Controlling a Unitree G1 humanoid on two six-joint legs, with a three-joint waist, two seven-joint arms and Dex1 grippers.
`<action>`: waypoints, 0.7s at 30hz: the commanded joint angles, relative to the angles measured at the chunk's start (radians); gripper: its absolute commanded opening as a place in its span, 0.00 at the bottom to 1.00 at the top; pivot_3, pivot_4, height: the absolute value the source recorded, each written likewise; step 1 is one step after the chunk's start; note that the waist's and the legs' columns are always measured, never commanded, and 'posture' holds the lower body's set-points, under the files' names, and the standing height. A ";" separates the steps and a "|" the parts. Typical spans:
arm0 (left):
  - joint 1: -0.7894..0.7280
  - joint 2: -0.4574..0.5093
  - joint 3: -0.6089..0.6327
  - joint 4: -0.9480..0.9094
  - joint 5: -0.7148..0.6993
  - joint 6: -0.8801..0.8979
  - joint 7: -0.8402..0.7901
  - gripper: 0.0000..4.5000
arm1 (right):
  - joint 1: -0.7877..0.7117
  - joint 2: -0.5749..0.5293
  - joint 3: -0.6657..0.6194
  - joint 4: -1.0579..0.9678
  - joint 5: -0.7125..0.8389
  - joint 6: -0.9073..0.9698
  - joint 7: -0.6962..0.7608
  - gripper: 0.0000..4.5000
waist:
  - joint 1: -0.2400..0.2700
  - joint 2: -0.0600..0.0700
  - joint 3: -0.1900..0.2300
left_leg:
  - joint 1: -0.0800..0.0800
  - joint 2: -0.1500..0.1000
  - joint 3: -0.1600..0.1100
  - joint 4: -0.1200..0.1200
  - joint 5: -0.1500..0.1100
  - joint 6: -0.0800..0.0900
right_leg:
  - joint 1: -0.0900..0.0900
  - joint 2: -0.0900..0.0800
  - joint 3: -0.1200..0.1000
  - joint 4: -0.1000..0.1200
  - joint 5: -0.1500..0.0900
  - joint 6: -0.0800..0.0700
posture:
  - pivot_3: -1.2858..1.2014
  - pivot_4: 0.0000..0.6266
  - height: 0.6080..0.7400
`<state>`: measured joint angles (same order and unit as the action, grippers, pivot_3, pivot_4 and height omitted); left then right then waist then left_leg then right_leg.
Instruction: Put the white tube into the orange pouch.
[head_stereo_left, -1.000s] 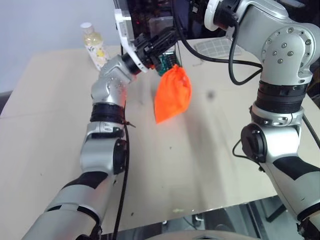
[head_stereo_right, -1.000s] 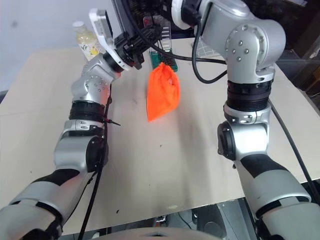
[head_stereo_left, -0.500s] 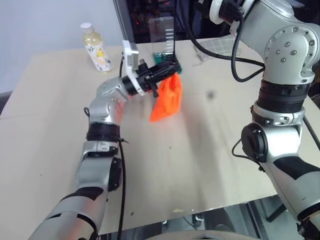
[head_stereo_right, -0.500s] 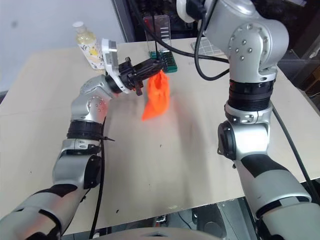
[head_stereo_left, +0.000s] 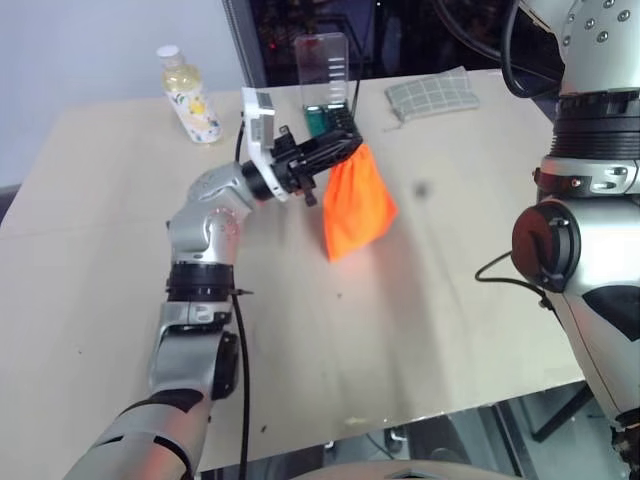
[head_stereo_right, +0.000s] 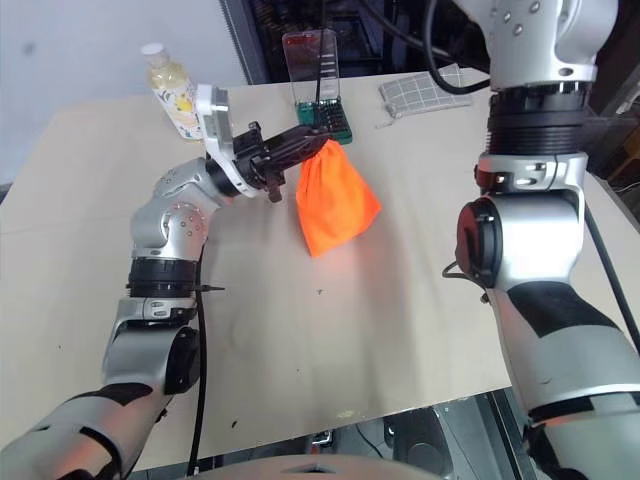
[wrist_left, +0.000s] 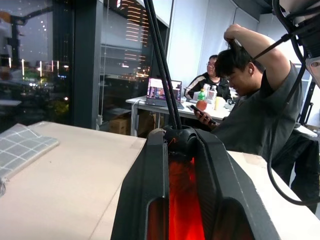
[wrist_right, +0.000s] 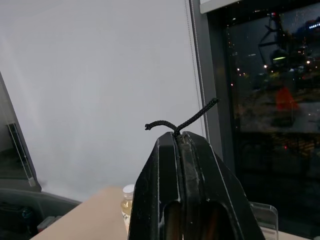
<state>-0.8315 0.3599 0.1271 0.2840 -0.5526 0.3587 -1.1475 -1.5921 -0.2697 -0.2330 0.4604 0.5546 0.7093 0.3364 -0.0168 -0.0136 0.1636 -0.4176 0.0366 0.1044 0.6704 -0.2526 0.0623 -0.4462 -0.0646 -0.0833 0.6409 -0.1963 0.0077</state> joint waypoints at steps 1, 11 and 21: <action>0.034 0.013 -0.019 -0.021 0.016 -0.006 0.007 0.04 | -0.082 -0.043 -0.043 -0.022 -0.002 -0.075 -0.001 0.00 | 0.001 0.000 0.000 | 0.000 0.000 0.000 0.000 0.000 0.000 | 0.000 0.000 0.000 0.000 0.000 0.000 | 0.52 0.24 1.00; 0.029 0.014 -0.021 -0.025 0.037 -0.019 0.064 0.55 | -0.035 -0.023 -0.034 -0.078 0.012 -0.053 -0.028 0.00 | 0.001 0.000 0.000 | 0.001 0.000 0.001 0.000 0.000 0.000 | 0.000 0.000 0.001 0.000 0.000 0.000 | 0.52 0.24 1.00; 0.073 0.089 -0.023 -0.204 -0.106 0.176 -0.014 0.55 | 0.051 -0.022 -0.037 -0.176 0.031 0.025 -0.056 0.00 | 0.002 0.000 0.000 | 0.001 0.000 0.001 0.000 0.000 0.000 | 0.000 -0.001 0.002 0.001 0.000 0.000 | 0.52 0.24 1.00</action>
<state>-0.7586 0.4444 0.1072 0.1469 -0.6214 0.5109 -1.1539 -1.5385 -0.2819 -0.2541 0.3307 0.5681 0.7251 0.2893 -0.0151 -0.0140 0.1634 -0.4167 0.0367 0.1054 0.6708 -0.2530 0.0629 -0.4461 -0.0654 -0.0815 0.6417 -0.1962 0.0077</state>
